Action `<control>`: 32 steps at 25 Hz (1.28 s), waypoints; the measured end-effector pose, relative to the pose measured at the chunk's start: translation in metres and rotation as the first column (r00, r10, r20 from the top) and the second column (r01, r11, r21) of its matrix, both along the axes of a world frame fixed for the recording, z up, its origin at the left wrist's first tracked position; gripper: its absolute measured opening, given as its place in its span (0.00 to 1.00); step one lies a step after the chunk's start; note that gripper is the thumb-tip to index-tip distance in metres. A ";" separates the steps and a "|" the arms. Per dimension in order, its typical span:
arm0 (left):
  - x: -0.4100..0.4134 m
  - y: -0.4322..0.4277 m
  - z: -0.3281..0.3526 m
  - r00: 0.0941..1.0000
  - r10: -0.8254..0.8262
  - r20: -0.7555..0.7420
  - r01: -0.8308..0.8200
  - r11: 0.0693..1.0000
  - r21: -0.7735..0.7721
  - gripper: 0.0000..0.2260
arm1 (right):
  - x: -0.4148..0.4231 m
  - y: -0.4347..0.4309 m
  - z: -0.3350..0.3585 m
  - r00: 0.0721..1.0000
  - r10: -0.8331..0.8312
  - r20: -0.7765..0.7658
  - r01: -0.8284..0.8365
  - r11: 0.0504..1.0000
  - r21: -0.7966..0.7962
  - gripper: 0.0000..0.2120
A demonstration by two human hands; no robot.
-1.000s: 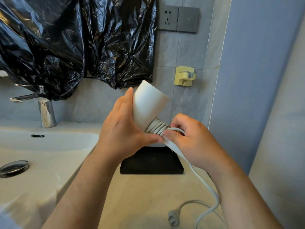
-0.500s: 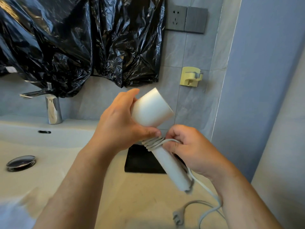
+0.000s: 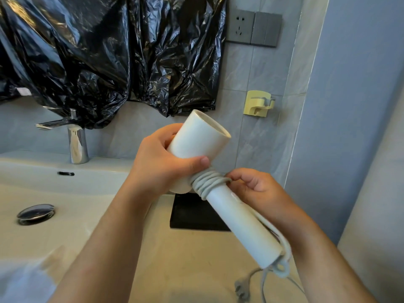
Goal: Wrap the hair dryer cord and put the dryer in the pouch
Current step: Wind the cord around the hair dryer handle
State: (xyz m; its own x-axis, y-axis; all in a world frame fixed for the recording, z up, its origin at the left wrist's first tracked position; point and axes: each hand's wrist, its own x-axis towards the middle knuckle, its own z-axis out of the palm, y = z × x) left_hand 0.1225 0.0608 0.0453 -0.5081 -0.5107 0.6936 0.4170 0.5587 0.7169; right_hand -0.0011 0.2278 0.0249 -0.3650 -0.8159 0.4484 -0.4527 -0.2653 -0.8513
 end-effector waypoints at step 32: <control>-0.017 0.019 -0.011 0.886 0.464 0.003 -0.452 0.865 -0.218 0.29 | -0.003 0.005 0.005 0.698 -0.524 -0.488 0.557 0.826 -0.088 0.09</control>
State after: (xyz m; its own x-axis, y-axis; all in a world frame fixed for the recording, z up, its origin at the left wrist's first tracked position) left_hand 0.1054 0.0800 0.0347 -0.2912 -0.5440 0.7869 0.0428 0.8143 0.5788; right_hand -0.0041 0.2330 0.0300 -0.5084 -0.5767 0.6395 -0.8462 0.1970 -0.4951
